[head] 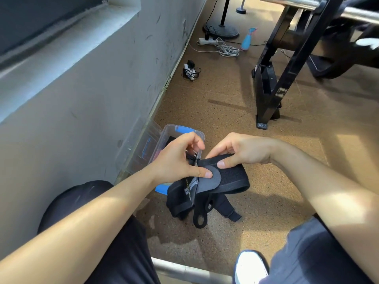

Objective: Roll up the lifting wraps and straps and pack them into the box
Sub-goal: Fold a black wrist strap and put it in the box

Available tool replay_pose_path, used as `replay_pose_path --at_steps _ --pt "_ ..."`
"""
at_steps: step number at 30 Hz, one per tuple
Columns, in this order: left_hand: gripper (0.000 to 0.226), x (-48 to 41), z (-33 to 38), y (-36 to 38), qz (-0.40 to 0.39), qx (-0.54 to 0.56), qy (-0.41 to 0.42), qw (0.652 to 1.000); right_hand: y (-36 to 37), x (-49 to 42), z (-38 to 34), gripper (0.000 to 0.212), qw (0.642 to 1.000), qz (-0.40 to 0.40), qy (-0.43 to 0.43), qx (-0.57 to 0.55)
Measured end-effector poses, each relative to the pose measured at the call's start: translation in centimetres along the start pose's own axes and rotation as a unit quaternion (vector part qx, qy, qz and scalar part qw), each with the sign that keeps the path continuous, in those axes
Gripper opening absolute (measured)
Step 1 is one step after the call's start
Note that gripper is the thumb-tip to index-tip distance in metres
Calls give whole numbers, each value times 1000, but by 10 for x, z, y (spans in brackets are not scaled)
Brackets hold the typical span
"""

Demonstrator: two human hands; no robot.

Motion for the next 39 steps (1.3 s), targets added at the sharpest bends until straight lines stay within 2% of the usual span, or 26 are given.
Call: replay_pose_path --at_steps 2,5,8,16,18,21,24,26,28,32,34,37,39 --pt "42 -2 2 9 -67 12 -2 998 -1 3 -5 30 1000 -3 -17 -16" --pt "24 1 -1 32 -188 100 -51 976 -6 11 -8 31 1000 4 -13 -8" --pt "13 0 -5 36 -207 89 -52 973 -12 18 -1 30 999 18 26 21" --pt "14 0 -10 32 -175 103 -47 978 -7 17 -4 18 995 59 68 32" --pt "22 1 -12 32 -173 96 -52 979 -1 11 -5 11 993 69 71 60" --pt "23 1 -15 32 -176 107 -64 976 -5 8 -9 17 987 98 73 102" --pt "43 2 -16 31 -180 107 -77 975 -15 11 -13 27 980 126 76 132" --pt "47 2 -17 31 -185 97 -79 975 -15 10 -13 23 978 130 75 146" --pt "45 2 -17 29 -180 92 -73 977 -15 11 -12 15 974 134 88 161" --pt "26 0 -22 10 -150 50 -77 984 -18 25 6 28 975 91 147 136" --pt "25 3 -26 -1 -141 17 -91 986 -22 36 17 31 978 67 165 108" --pt "29 5 -33 -13 -133 -3 -114 985 -30 42 22 24 979 69 156 114" --pt "35 6 -38 -17 -136 -40 -139 980 -34 40 16 17 983 97 118 105"
Point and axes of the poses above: each hand's wrist, its own x-axis away from the middle knuckle, its own y-axis out of the palm, z = x × y, the point moved 9 cm from there along -x, towards the middle knuckle, and after that the axes turned 14 degrees about -z, right-handed, at the moved point
